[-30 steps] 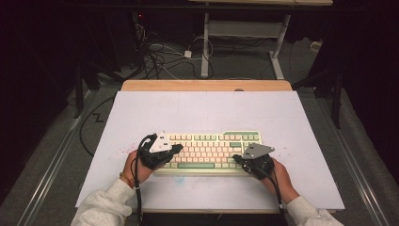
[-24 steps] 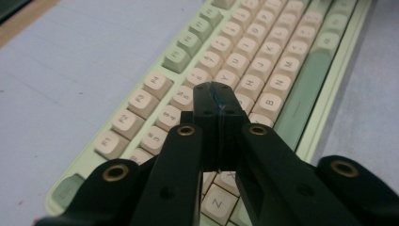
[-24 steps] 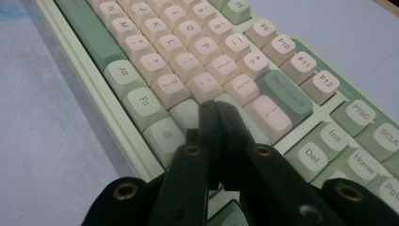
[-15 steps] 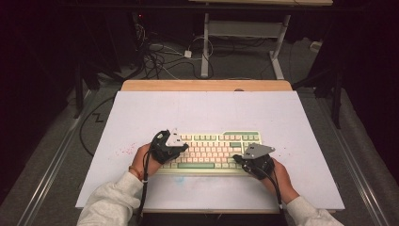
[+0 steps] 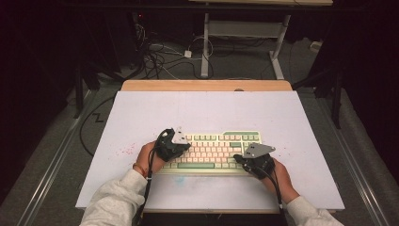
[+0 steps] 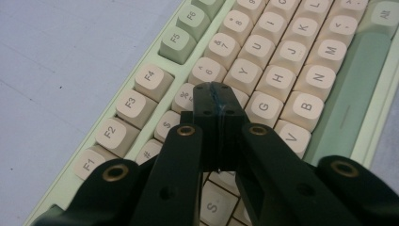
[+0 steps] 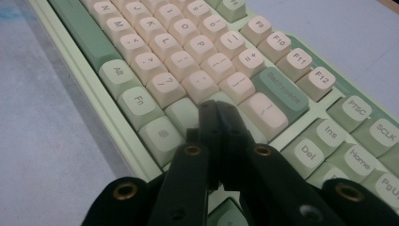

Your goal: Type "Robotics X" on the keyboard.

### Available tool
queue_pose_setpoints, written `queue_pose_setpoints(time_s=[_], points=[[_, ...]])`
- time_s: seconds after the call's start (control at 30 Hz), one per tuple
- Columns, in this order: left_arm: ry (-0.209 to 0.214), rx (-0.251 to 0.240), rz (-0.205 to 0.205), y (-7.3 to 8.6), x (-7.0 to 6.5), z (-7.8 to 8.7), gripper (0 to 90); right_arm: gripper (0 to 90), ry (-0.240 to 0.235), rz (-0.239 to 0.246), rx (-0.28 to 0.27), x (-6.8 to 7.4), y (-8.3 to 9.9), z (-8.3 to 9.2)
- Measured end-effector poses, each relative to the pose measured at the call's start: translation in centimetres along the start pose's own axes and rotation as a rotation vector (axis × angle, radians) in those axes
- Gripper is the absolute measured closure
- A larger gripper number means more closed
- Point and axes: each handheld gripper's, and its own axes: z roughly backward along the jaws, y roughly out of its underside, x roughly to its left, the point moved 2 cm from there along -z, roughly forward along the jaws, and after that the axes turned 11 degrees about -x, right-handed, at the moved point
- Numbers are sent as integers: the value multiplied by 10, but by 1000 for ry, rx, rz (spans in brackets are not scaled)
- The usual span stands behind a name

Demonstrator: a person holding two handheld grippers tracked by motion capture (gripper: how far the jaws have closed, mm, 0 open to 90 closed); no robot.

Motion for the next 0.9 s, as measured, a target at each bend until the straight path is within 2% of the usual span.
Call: queue_pose_setpoints(time_s=[0.13,0.23,0.33,0.47,0.57,0.63,0.9], points=[[-11,5,-5,0,0,0,876,900,1,-3,0,0,0,0],[6,27,-8,1,-1,-2,877,900,2,-2,0,0,0,0],[7,15,-10,0,-2,-1,877,900,6,2,5,1,-1,1],[-16,-48,-20,-5,-5,11,877,900,9,8,-9,1,-3,4],[-31,-89,-29,-8,-7,20,876,900,18,0,-67,-2,-11,17],[-40,-113,-37,-9,-9,24,876,896,23,-2,-84,-3,-14,22],[-68,-161,-47,-7,-11,35,875,897,31,10,-123,-3,-18,36]])
